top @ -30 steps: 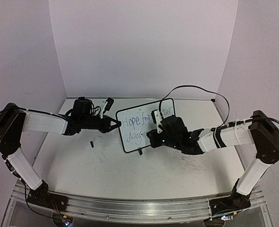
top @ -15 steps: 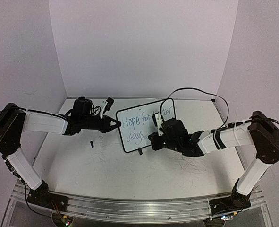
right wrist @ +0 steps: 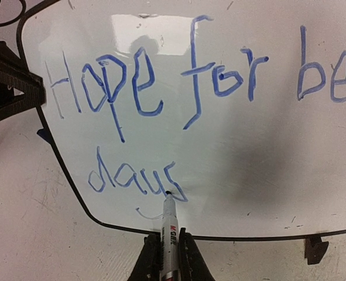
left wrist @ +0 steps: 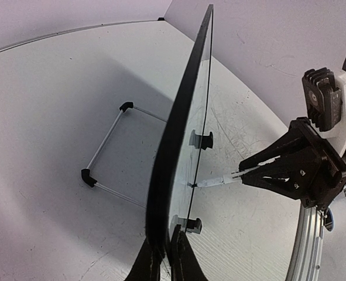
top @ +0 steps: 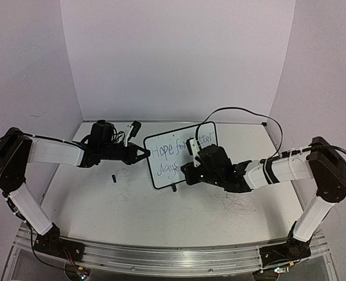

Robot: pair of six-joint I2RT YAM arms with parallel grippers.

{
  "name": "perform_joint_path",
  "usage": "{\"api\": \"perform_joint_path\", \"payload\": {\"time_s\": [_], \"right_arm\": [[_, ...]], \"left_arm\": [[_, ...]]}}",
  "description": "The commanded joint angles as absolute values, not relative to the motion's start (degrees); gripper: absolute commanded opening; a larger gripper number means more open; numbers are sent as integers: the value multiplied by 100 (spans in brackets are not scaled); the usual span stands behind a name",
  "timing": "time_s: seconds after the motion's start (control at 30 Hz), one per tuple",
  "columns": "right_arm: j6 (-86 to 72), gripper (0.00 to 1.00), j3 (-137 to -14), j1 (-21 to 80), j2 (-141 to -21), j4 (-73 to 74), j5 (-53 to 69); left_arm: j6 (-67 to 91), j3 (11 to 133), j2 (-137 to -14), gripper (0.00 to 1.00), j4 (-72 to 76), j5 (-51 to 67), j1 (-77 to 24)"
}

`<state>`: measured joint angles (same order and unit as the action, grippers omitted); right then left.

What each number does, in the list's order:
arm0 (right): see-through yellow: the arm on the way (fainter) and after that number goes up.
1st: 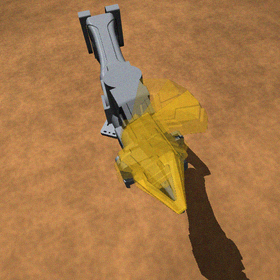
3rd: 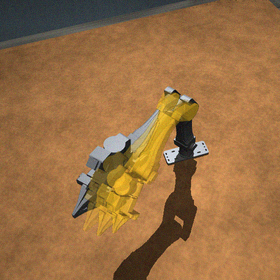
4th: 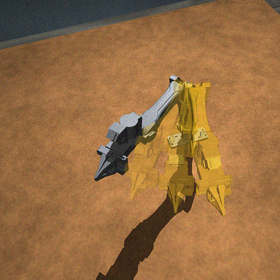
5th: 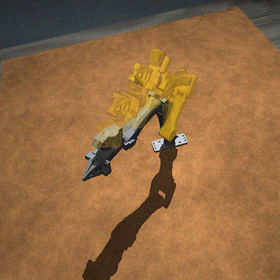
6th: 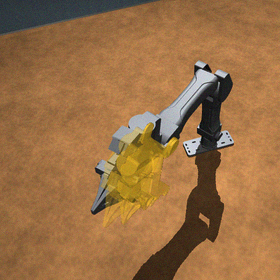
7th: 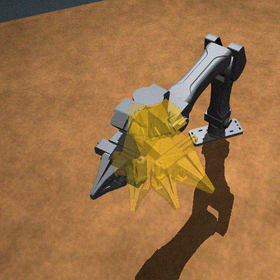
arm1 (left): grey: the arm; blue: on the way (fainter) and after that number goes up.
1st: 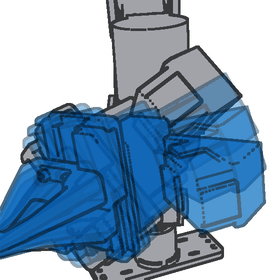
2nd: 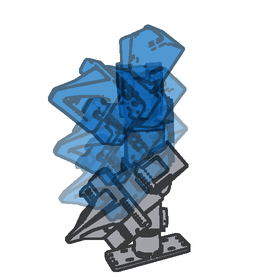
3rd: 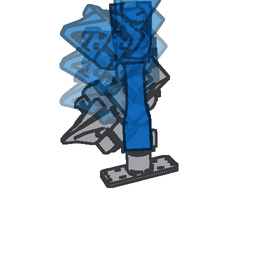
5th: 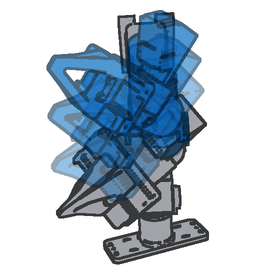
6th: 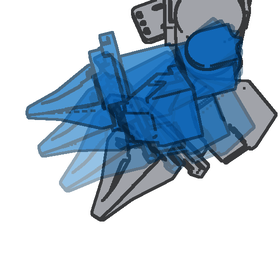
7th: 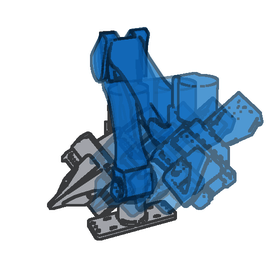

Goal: Write a sentence on the whiteboard

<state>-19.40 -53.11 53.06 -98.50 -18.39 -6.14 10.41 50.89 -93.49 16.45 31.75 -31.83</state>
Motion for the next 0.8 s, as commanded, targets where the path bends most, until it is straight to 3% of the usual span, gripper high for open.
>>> {"api": "perform_joint_path", "payload": {"time_s": [0.0, 0.2, 0.77], "right_arm": [[-1960, 0, -5445, 5299, -9796, -2032, -665], [-1984, 0, -4941, 5255, -9200, -2006, -719], [-1976, 0, -5352, 5183, -9723, -2030, -758]], "left_arm": [[729, 5133, -9233, 0, 1451, 2764, -3148], [712, 5124, -9236, 0, 1450, 2709, -3146], [695, 5122, -9214, 0, 1415, 2727, -3149]]}}
